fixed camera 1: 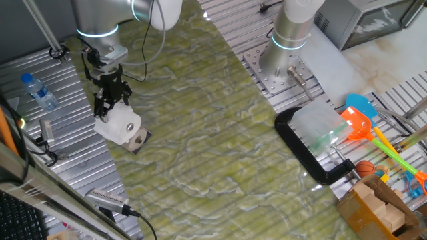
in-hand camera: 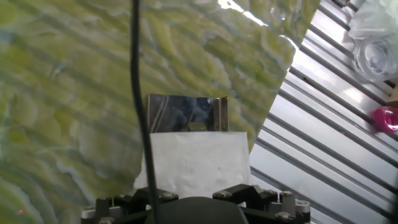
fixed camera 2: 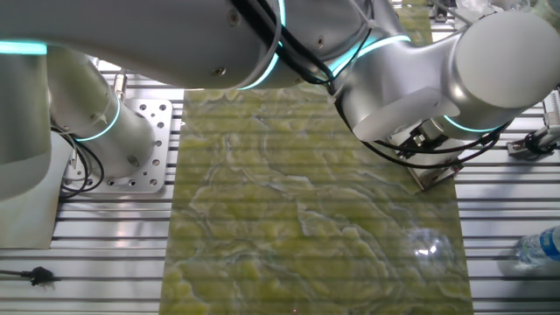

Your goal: Put the toilet paper on its holder

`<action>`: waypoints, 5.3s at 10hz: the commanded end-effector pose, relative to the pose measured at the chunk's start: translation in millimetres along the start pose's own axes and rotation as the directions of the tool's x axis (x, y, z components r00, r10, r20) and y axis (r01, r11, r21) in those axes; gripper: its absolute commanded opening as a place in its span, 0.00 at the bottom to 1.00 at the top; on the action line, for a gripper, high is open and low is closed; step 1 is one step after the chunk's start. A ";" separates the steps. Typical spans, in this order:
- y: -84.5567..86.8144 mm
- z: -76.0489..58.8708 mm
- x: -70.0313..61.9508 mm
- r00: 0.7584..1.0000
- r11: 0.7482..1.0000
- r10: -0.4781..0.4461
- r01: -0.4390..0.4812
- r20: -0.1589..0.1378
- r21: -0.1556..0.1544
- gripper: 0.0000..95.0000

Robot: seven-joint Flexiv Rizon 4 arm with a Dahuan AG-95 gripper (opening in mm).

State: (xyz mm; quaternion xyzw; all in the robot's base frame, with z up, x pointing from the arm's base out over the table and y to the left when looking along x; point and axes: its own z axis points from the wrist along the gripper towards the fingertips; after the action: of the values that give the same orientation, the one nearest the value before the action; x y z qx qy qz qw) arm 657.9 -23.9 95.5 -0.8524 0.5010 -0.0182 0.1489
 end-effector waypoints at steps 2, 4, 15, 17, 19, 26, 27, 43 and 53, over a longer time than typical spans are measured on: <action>0.0 -4.9 -0.9 1.000 1.000 0.016 -0.016 0.000 -0.001 1.00; -0.1 -6.7 -1.4 1.000 0.999 0.026 -0.026 0.009 -0.022 1.00; -8.9 -38.4 -17.8 0.966 0.963 0.250 -0.255 -0.062 -0.089 1.00; -12.9 -42.0 -24.6 0.943 0.939 0.323 -0.330 -0.087 -0.095 1.00; -13.6 -44.4 -30.6 0.925 0.923 0.362 -0.373 -0.116 -0.093 1.00; -7.5 -46.2 -54.0 0.785 0.794 0.583 -0.605 -0.209 -0.055 1.00; -6.7 -45.7 -55.9 0.764 0.774 0.609 -0.631 -0.212 -0.050 1.00; 21.1 -53.7 -108.0 -0.179 -0.151 0.953 -0.980 -0.245 0.128 0.60; 52.4 -36.9 -162.0 -0.583 -0.542 0.793 -0.807 -0.177 0.234 0.20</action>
State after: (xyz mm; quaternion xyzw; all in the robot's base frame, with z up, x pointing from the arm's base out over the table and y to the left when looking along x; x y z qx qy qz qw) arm 530.9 81.2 137.8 0.0175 0.9997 0.0172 -0.0052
